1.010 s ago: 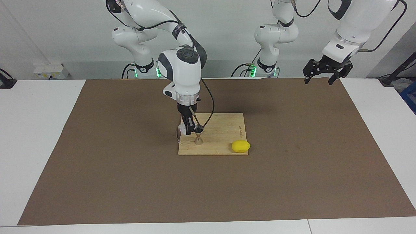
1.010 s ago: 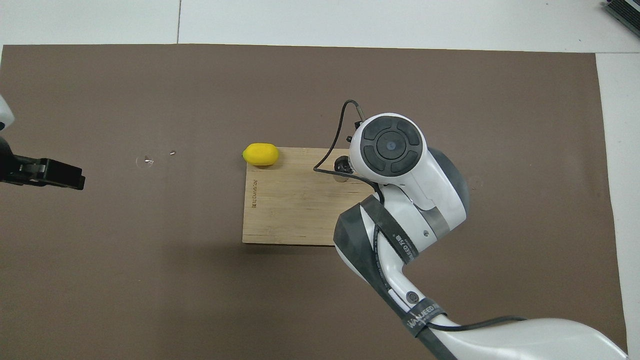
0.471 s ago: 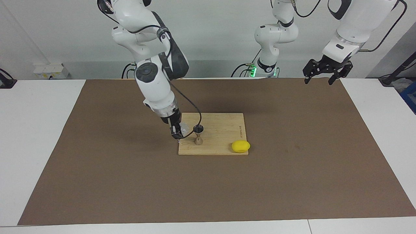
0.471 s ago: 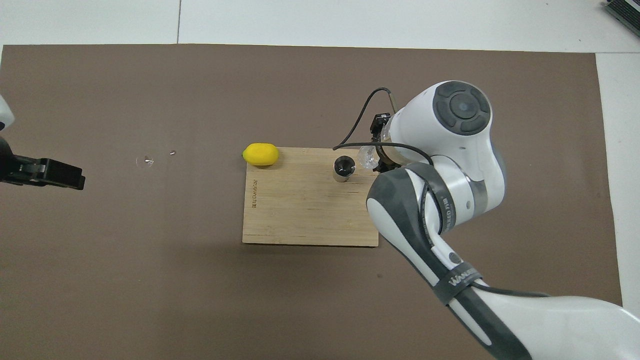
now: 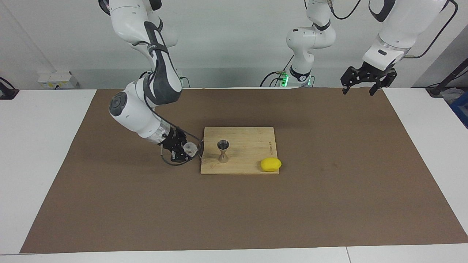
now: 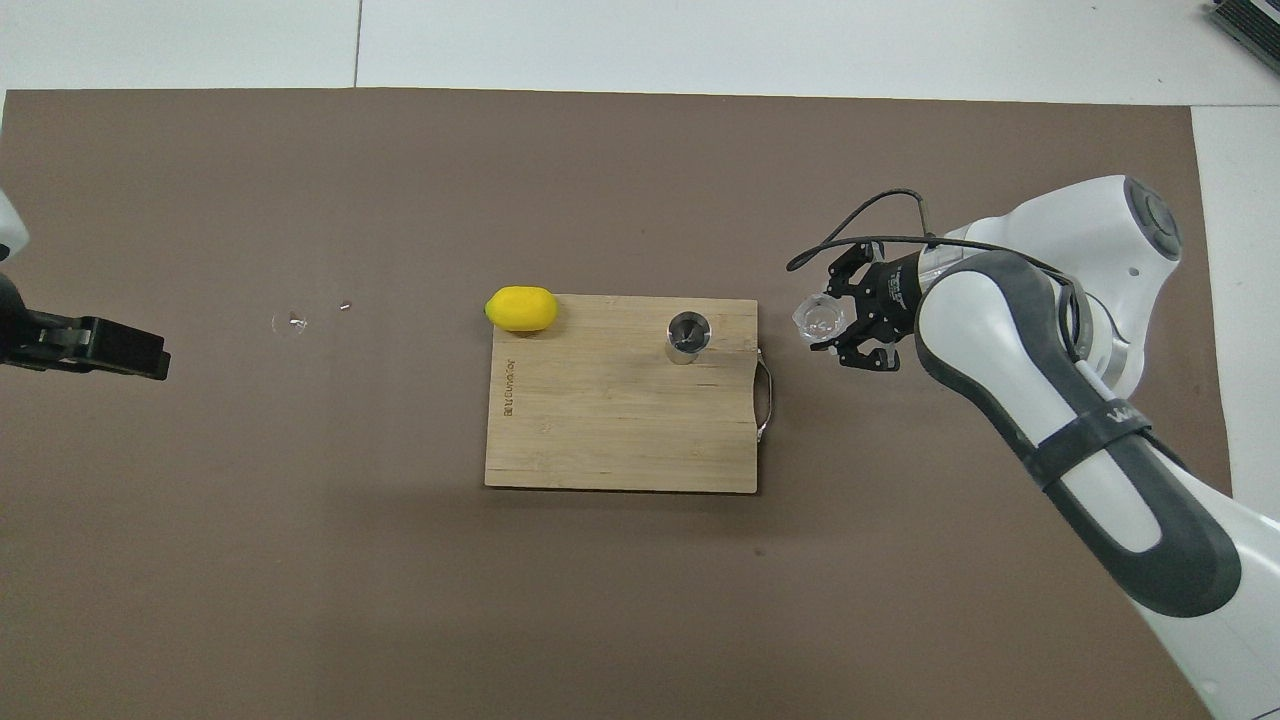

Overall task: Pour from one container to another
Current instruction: 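Turn the glass cup upright and carry it back with the right gripper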

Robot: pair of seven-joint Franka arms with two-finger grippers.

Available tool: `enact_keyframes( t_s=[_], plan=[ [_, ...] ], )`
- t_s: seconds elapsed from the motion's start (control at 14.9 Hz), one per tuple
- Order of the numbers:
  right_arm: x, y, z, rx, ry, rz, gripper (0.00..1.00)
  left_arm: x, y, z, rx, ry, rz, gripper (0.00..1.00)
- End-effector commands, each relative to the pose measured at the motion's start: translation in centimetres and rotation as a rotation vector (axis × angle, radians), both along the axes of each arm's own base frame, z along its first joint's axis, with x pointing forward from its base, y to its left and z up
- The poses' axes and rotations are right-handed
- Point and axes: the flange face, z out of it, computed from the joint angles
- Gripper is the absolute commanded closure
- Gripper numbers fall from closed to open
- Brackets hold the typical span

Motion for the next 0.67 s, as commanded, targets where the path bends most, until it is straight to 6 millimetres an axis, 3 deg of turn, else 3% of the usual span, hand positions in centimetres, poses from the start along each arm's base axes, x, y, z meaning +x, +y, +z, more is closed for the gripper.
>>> enact_keyframes(
  t_s=[0.0,0.13,0.61],
  plan=[
    [-1.7,-3.3,-0.9,0.052,-0.030,-0.009,1.00,-0.7,0.2,0.1,-0.008,0.005,-0.006,0.00],
    [-1.7,-6.8,-2.2,0.093,-0.038,-0.011,1.00,-0.7,0.1,0.1,-0.008,0.005,-0.007,0.00],
    [-3.0,-14.5,-6.6,0.164,-0.058,0.058,1.00,-0.7,0.2,0.1,-0.008,0.005,-0.006,0.00]
  ],
)
